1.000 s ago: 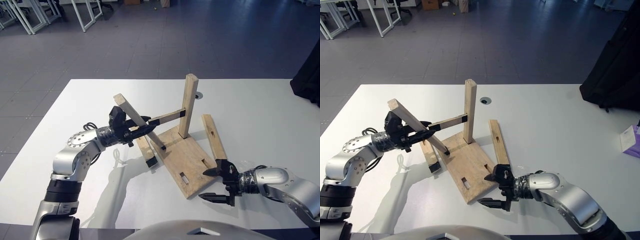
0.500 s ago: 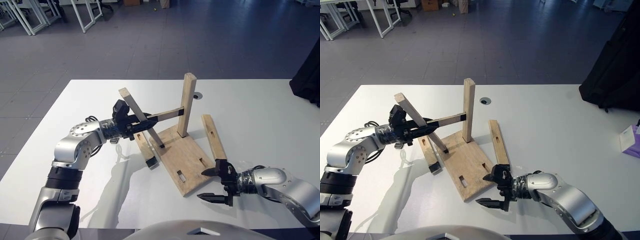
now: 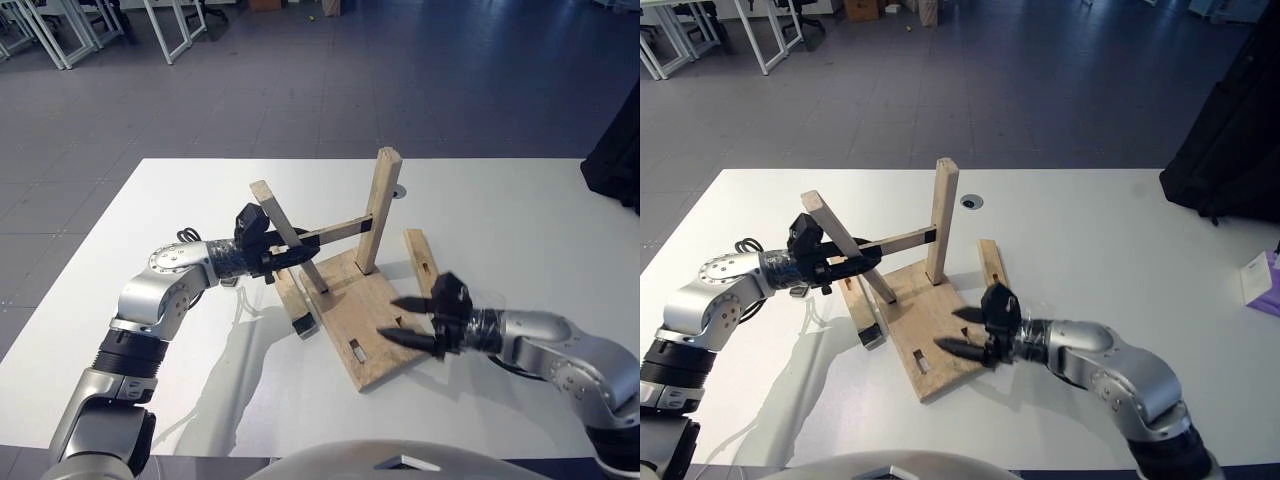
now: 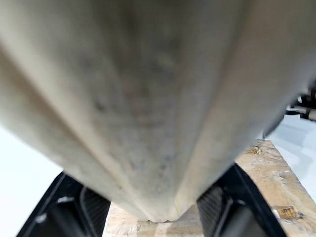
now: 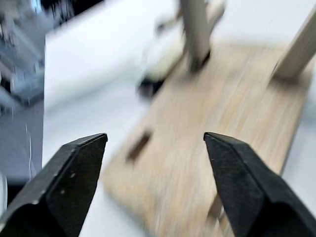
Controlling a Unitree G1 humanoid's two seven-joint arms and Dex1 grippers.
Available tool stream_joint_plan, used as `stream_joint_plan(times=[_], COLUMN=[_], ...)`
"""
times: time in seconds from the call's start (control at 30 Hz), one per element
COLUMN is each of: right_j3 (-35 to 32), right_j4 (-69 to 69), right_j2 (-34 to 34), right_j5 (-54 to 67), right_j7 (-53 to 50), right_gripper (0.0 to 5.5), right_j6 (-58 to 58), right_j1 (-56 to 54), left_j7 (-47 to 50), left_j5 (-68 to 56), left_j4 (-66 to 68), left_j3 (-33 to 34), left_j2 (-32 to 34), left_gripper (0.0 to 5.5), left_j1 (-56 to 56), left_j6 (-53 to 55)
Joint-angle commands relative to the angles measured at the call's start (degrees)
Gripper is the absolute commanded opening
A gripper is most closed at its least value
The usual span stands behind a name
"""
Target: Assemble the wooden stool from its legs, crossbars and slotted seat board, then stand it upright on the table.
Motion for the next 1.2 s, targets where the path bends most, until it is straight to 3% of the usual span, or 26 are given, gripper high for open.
stream_joint_plan(times=[0.03, 0.13, 0.3, 0.43, 0.57, 0.73, 0.87, 0.97, 1.1, 1.2], right_j3=[-6.97, -3.75, 6.82, 18.69, 26.18, 28.13, 16.46, 7.43, -5.42, -9.01], right_j4=[2.15, 6.76, 20.93, 31.15, 31.13, 29.16, 19.36, 5.15, -4.28, 7.41], right_j2=[22.21, 33.46, 31.09, 24.45, 21.53, 20.71, 26.60, 24.66, 5.51, -3.67], right_j5=[17.38, 10.31, -19.10, -34.50, -39.54, -41.39, -30.14, -15.09, 6.27, -7.07], right_j7=[-25.41, -35.13, -38.73, -38.48, -34.77, -30.10, -27.94, -22.67, -9.90, -15.25], right_gripper=[2.76, 2.23, 2.17, 2.17, 2.17, 2.17, 2.17, 2.17, 2.17, 2.17], right_j6=[1.11, -4.41, -19.63, -18.45, -13.22, -11.73, -17.26, -10.31, 5.61, 5.09], right_j1=[-14.89, -22.76, -32.63, -29.21, -23.38, -21.73, -18.24, -12.55, -5.29, -9.29], left_j7=[6.26, 6.17, 5.56, 5.19, 4.94, 5.63, 5.99, 6.35, 4.14, 2.59], left_j5=[17.82, 17.13, 17.76, 17.57, 17.23, 16.93, 16.71, 16.55, 15.53, 16.47], left_j4=[5.93, 6.50, 7.57, 7.43, 7.65, 8.05, 8.40, 8.94, 12.04, 15.59], left_j3=[-10.95, -11.37, -12.86, -13.80, -14.54, -15.49, -16.23, -16.08, -15.89, -15.72], left_j2=[3.36, 2.74, 2.20, 1.99, 2.05, 1.94, 1.55, 1.98, 2.92, 3.15], left_gripper=[2.05, 2.05, 2.05, 2.05, 2.05, 2.05, 2.05, 2.05, 2.05, 2.05], left_j1=[7.84, 7.59, 5.42, 4.06, 2.59, 1.95, 1.86, 3.36, 4.31, 1.37], left_j6=[3.96, 3.90, 3.19, 3.05, 3.06, 3.10, 3.32, 2.88, 2.42, 0.41])
